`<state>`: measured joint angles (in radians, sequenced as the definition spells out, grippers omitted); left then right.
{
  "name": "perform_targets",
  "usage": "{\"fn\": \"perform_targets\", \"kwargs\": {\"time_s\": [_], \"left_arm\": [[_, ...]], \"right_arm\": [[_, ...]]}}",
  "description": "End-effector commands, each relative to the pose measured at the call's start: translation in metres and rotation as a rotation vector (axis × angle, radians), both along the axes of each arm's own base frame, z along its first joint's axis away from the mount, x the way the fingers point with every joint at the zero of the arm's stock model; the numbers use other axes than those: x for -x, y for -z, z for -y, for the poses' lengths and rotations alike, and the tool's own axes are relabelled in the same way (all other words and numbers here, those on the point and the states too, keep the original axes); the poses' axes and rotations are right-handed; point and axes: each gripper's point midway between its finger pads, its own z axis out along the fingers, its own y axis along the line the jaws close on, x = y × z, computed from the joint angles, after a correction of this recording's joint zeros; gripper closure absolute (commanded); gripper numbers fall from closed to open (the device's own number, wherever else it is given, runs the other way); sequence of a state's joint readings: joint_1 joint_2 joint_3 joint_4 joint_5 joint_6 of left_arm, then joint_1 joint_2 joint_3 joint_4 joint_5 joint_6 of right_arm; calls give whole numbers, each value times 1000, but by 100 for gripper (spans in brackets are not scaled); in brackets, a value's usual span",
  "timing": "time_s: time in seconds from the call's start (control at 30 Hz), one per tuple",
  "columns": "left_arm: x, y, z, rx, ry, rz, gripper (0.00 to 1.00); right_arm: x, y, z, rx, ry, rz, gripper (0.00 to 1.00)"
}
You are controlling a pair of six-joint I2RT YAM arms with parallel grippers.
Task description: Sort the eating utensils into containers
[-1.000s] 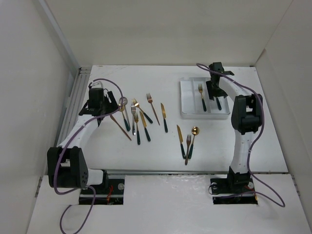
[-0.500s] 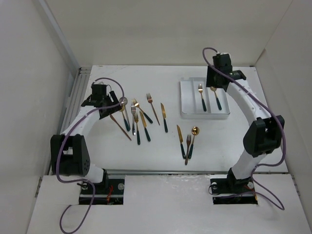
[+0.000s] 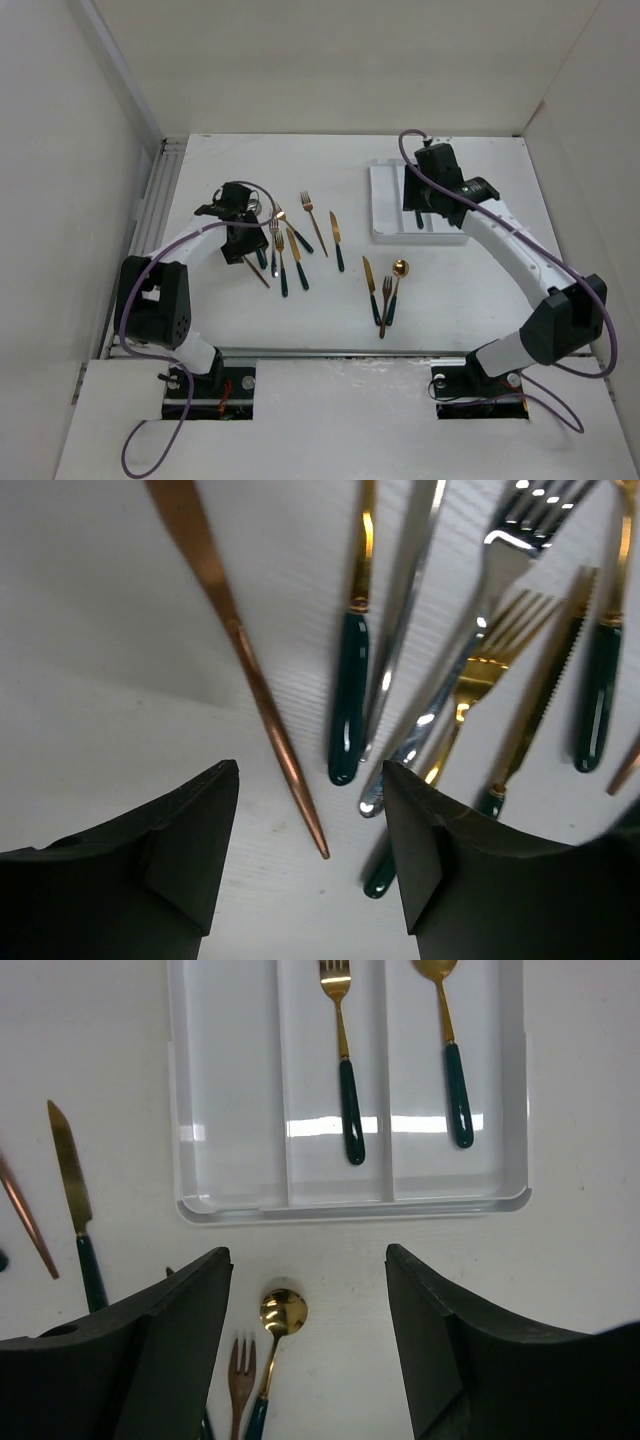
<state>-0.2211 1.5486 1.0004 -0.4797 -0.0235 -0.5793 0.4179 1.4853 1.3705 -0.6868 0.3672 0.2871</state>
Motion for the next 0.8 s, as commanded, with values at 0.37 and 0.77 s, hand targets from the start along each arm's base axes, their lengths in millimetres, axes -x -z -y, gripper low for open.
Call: {"fn": "perform_targets", "kwargs": {"time_s": [0.37,0.77], "left_arm": [[17,34,-19,-92,-72,-70,50],[17,59,-38,-118,-111,-119,63]], "right_arm": [[30,-43,15,-50,63,124,31],[41,-47,30,-6,90,148,29]]}}
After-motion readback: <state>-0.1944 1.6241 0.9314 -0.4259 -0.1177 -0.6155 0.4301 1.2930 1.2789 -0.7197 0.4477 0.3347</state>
